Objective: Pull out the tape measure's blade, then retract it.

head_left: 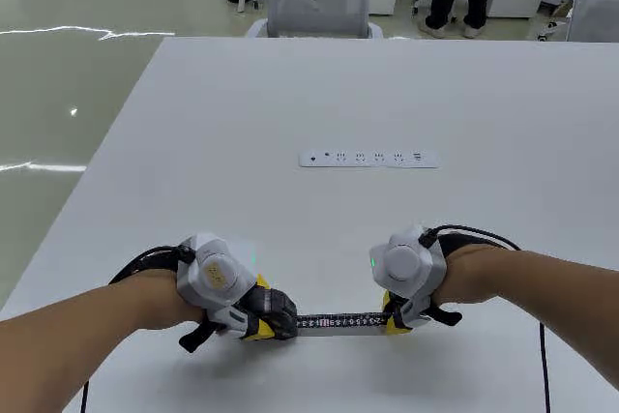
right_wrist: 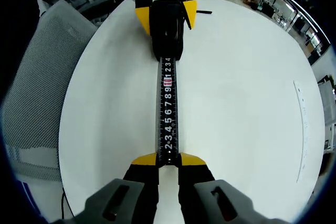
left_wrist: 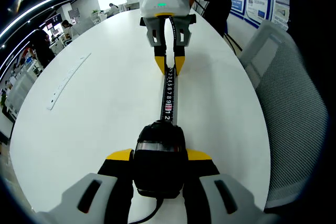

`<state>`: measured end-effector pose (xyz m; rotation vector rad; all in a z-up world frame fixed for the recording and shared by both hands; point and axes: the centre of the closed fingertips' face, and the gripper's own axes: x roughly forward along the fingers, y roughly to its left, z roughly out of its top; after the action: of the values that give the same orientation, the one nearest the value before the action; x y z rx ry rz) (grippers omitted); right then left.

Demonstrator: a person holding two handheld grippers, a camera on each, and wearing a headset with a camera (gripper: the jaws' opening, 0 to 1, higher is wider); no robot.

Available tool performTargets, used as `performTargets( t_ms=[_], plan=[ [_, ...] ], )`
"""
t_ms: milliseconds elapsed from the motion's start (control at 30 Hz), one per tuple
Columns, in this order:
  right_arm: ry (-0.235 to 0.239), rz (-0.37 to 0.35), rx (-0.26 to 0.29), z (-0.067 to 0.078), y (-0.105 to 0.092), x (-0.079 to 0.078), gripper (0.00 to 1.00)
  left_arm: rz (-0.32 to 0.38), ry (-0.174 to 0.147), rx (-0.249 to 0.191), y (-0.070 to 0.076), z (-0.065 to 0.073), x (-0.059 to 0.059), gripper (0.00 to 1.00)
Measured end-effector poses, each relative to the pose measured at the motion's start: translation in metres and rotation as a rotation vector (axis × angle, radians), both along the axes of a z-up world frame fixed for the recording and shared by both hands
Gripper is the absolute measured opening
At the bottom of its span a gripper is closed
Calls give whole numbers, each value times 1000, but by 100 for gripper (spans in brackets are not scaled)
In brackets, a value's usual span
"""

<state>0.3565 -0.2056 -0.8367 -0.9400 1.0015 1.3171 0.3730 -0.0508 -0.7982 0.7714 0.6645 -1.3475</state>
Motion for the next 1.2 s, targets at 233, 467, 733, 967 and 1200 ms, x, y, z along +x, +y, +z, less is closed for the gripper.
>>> performTargets(
  t_ms=[233,467,733,967,1200],
  plan=[
    [3,-7,-4,1,-8,-1,13,3,2,-1,0,0,0,31],
    [3,-14,-14,0,-14,-1,12,2,1,-3,0,0,-1,31],
    [4,-24,-21,0,-23,-1,12,6,2,-5,0,0,0,31],
    [6,-33,-20,1,-28,-1,12,7,2,-6,0,0,1,31],
    [6,-42,-26,0,-36,-1,12,8,2,-6,0,0,1,31]
  ],
)
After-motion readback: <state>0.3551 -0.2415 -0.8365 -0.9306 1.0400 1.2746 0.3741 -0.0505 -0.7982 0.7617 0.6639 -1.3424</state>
